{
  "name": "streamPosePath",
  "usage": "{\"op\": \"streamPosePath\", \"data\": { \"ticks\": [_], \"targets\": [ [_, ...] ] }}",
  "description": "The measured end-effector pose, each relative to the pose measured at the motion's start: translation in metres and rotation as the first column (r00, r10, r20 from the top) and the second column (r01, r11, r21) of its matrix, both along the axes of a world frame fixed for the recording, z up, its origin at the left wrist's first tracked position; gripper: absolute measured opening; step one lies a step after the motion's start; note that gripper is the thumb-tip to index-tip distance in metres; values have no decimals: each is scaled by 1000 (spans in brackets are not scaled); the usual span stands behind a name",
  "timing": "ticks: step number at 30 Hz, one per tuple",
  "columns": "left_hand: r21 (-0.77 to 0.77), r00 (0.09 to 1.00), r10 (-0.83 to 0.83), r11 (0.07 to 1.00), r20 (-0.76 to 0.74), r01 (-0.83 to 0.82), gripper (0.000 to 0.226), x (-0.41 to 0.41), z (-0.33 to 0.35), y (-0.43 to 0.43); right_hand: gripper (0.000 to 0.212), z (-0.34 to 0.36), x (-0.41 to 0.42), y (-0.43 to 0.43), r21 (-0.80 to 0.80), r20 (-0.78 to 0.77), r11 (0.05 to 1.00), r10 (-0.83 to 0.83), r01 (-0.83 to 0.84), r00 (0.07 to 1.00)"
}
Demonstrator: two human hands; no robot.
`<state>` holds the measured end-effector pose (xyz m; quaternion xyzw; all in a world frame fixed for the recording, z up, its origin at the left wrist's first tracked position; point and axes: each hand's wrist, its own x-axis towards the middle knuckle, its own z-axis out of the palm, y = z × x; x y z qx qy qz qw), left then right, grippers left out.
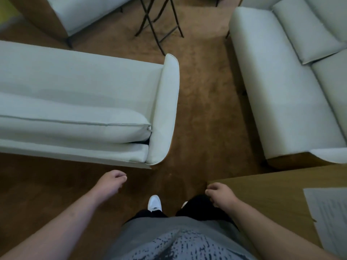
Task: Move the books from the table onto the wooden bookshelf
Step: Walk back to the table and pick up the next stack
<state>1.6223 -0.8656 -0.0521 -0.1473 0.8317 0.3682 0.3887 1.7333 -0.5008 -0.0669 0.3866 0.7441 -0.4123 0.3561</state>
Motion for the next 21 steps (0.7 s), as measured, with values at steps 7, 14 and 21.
{"op": "streamPosePath", "data": {
  "ticks": [7, 14, 21],
  "targets": [
    [37, 997, 0, 999, 72, -2, 12, -45, -9, 54, 8, -5, -61, 27, -7, 39, 999, 51, -51, 998],
    [88, 988, 60, 993, 141, -73, 13, -103, -14, 133, 6, -26, -158, 95, 12, 114, 979, 199, -202, 973],
    [37, 942, 269, 959, 199, -281, 12, -171, -16, 192, 30, -30, -262, 164, -43, 138, 923, 385, -383, 912]
  ]
}}
